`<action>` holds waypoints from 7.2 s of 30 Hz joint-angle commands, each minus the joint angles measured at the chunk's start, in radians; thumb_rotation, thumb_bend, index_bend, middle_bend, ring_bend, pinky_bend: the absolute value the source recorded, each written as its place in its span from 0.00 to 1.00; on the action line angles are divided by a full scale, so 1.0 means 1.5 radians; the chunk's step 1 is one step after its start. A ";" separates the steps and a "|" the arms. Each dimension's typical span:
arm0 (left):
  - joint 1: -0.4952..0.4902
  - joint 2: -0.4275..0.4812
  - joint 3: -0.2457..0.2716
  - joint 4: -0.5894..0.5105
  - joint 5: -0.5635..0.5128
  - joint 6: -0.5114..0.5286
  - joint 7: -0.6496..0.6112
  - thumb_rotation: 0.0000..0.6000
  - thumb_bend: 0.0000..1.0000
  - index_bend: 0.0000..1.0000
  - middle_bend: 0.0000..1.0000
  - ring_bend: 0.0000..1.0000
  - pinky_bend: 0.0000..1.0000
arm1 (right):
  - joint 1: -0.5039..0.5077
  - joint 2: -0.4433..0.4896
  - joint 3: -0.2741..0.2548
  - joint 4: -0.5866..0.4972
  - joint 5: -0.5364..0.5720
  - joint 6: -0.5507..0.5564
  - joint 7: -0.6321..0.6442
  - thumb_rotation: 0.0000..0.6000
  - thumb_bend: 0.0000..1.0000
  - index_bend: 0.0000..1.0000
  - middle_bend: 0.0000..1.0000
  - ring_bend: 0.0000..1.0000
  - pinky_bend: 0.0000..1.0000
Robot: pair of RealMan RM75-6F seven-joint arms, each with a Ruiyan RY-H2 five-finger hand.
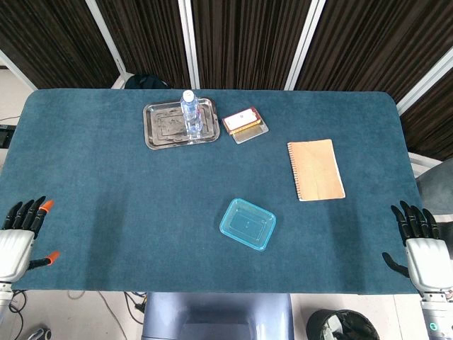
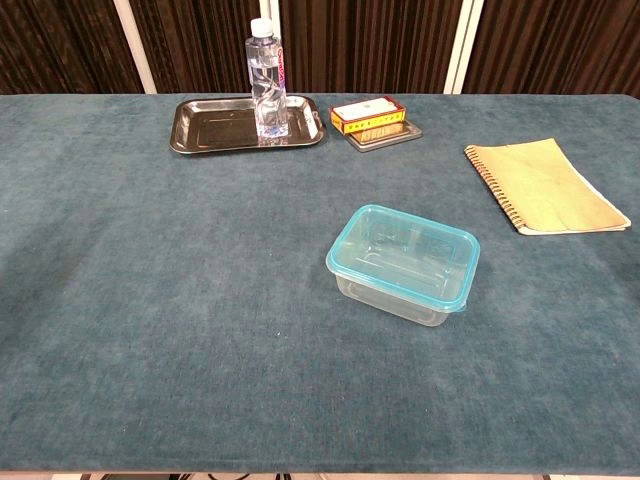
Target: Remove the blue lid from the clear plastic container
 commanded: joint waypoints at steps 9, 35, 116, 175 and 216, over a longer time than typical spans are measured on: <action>-0.005 -0.003 -0.001 0.001 -0.004 -0.010 0.004 1.00 0.00 0.00 0.00 0.00 0.00 | 0.004 0.001 -0.005 0.000 0.001 -0.015 0.000 1.00 0.28 0.00 0.00 0.00 0.00; -0.091 0.002 -0.026 -0.067 0.011 -0.109 -0.002 1.00 0.00 0.00 0.00 0.00 0.01 | 0.005 0.005 -0.004 -0.011 0.016 -0.028 0.012 1.00 0.28 0.00 0.00 0.00 0.00; -0.590 -0.558 -0.129 0.403 -0.092 -0.428 -0.214 1.00 0.19 0.37 0.43 0.38 0.46 | 0.010 0.008 0.003 -0.021 0.047 -0.050 0.022 1.00 0.28 0.00 0.00 0.00 0.00; -0.536 -0.515 -0.093 0.260 -0.132 -0.409 -0.078 1.00 0.19 0.41 0.43 0.36 0.45 | 0.106 -0.247 -0.005 -0.163 0.109 -0.165 -0.196 1.00 0.27 0.00 0.00 0.00 0.00; -0.568 -0.469 -0.117 0.203 -0.211 -0.481 -0.016 1.00 0.19 0.41 0.43 0.36 0.45 | 0.113 -0.414 0.000 -0.165 0.202 -0.141 -0.237 1.00 0.28 0.00 0.00 0.00 0.00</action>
